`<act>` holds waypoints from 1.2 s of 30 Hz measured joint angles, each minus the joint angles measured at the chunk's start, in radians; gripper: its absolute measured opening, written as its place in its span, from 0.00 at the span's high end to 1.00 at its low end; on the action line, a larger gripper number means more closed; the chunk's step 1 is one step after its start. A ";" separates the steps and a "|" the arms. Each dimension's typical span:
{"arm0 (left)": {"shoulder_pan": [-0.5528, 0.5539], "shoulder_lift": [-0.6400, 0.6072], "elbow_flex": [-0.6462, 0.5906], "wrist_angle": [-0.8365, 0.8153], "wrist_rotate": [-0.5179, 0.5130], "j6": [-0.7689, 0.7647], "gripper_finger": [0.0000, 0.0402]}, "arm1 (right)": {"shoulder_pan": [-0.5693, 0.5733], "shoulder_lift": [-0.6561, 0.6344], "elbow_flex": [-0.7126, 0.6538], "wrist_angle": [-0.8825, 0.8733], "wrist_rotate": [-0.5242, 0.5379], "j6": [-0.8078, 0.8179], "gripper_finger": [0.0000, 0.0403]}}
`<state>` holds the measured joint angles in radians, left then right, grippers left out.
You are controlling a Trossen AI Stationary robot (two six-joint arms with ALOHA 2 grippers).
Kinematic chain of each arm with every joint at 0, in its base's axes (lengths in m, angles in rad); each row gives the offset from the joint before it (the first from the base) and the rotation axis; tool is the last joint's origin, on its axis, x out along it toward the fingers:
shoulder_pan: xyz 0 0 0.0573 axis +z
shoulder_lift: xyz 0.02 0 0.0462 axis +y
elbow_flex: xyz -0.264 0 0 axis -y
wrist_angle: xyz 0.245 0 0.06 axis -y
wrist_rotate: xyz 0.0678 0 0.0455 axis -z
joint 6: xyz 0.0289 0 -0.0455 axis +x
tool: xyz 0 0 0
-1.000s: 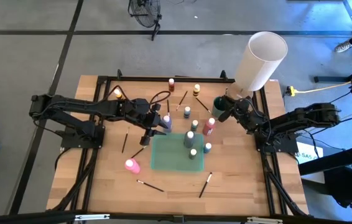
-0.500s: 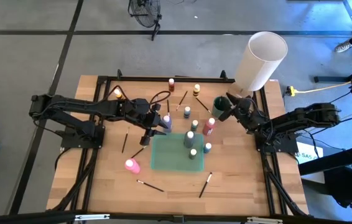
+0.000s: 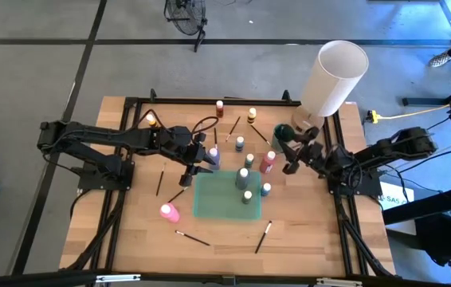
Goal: Pick & Place Paint Supplies
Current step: Put the big red paint bottle into the light green bin
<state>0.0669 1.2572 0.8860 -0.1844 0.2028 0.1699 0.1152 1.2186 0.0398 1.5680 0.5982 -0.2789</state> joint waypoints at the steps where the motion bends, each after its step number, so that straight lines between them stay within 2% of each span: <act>1: 0.000 0.000 0.000 0.000 0.000 0.000 0.68 | 0.009 0.000 0.001 0.000 0.000 -0.002 0.51; 14: 0.000 0.000 0.000 0.000 0.000 -0.041 0.68 | 0.086 0.000 0.003 -0.063 -0.031 -0.011 0.51; 20: 0.000 0.000 0.000 0.000 0.000 -0.044 0.68 | 0.118 0.000 0.066 -0.252 -0.027 0.037 0.51; 28: 0.000 0.000 0.000 0.000 0.000 -0.049 0.68 | 0.166 0.000 0.216 -0.613 0.119 0.140 0.51; 36: 0.000 0.000 0.000 -0.008 0.001 -0.053 0.68 | 0.236 -0.054 0.257 -0.802 0.317 0.246 0.51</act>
<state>0.0669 1.2572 0.8860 -0.1928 0.2035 0.1169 0.3514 1.1645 0.2966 0.7664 0.9154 -0.0331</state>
